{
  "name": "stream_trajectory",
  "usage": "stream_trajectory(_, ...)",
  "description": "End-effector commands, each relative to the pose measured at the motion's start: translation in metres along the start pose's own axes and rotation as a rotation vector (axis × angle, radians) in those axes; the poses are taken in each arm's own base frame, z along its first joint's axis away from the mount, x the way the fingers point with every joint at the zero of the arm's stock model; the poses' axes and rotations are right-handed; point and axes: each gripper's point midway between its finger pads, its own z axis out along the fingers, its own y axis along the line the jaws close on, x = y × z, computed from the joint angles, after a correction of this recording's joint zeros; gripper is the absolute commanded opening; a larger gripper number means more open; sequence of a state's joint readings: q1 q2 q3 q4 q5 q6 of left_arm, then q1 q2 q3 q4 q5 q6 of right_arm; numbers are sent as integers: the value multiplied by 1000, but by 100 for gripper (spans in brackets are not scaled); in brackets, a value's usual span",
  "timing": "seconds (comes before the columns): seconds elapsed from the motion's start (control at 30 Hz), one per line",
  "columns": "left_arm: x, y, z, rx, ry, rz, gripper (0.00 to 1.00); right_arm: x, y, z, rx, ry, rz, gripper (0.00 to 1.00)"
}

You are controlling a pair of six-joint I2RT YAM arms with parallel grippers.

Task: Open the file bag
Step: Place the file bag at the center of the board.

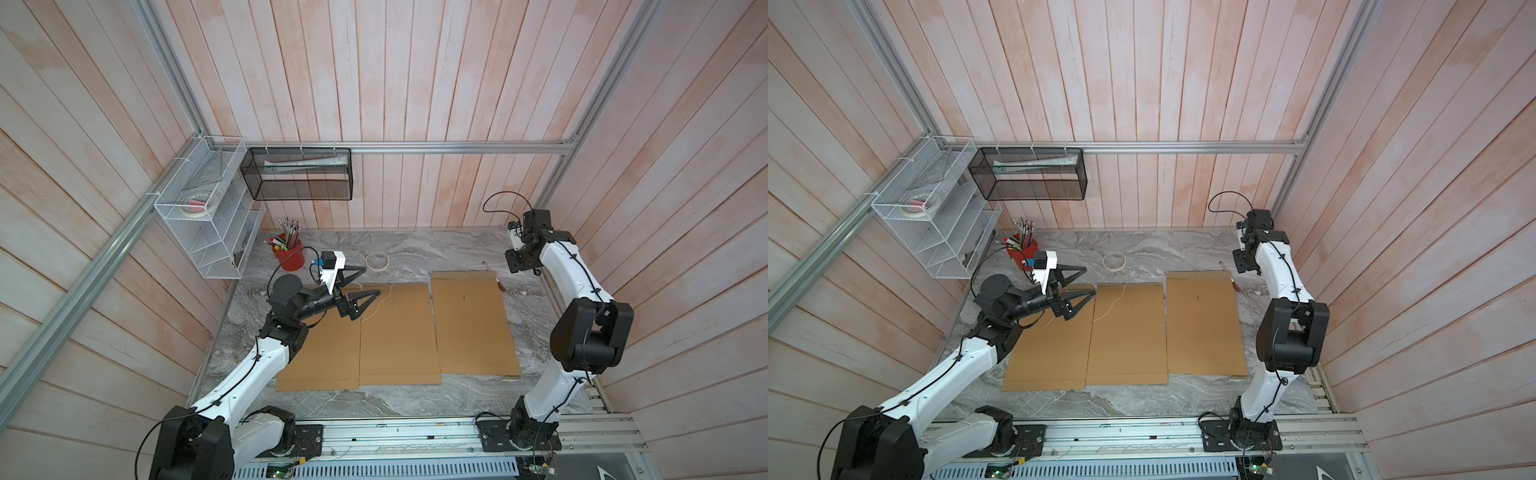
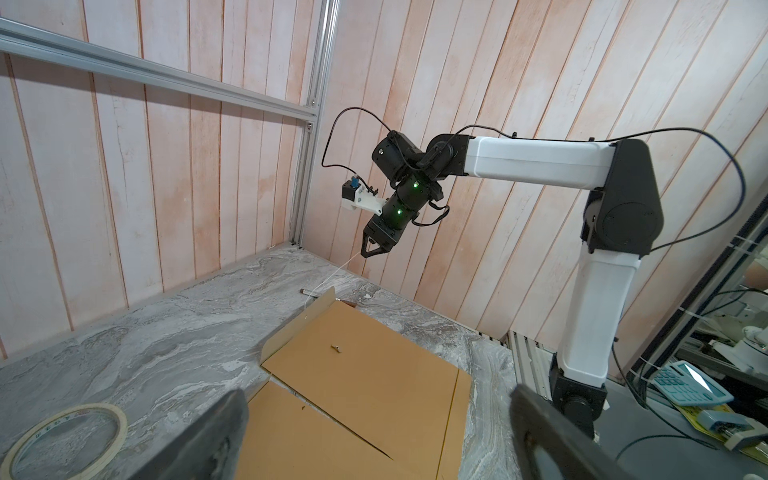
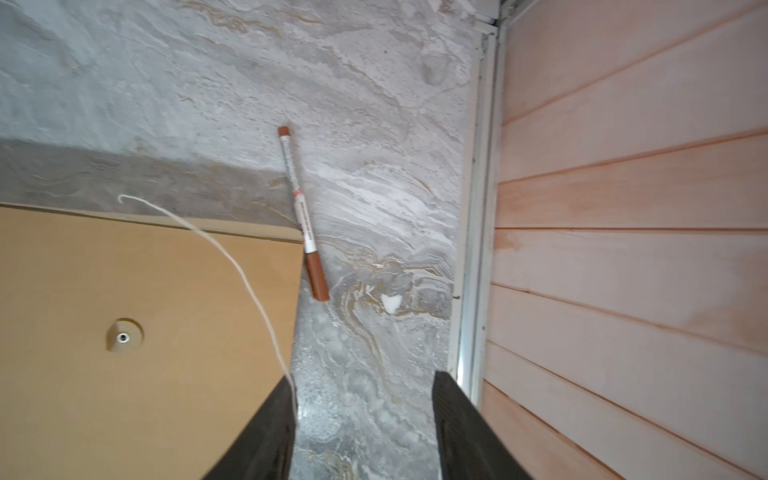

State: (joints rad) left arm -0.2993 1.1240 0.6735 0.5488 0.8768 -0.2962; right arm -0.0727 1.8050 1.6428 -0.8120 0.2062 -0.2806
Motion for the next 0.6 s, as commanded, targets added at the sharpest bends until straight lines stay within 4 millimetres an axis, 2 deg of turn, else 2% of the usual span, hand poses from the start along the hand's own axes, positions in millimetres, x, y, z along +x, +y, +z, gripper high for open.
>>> stream_trajectory(0.0, 4, 8, -3, -49, 3, -13, 99, -12, -35, -39, 147, -63, 90, 55)
stream_trajectory(0.03, 7, 11, -3, -67, 10, -24, 98, -13, -34, -44, 133, -79, 113, 54)
stream_trajectory(0.1, 14, 19, -4, -102, 25, -49, 96, -19, -13, -59, 15, -135, 149, 43)
stream_trajectory(0.13, 18, 22, -4, -116, 30, -61, 94, -20, 1, -64, -49, -156, 153, 39)
stream_trajectory(0.23, 28, 27, -3, -147, 33, -93, 82, -20, 49, -77, -187, -208, 181, 18)
stream_trajectory(0.3, 36, 29, -2, -160, 41, -115, 78, -16, 86, -76, -262, -233, 191, 11)
stream_trajectory(0.37, 42, 28, 1, -168, 50, -125, 76, -11, 114, -66, -336, -231, 213, 10)
stream_trajectory(0.43, 44, 24, 3, -171, 56, -125, 75, -7, 134, -47, -399, -216, 259, 10)
stream_trajectory(0.57, 45, 19, 1, -192, 41, -128, 74, -2, 152, 0, -420, -155, 294, 8)
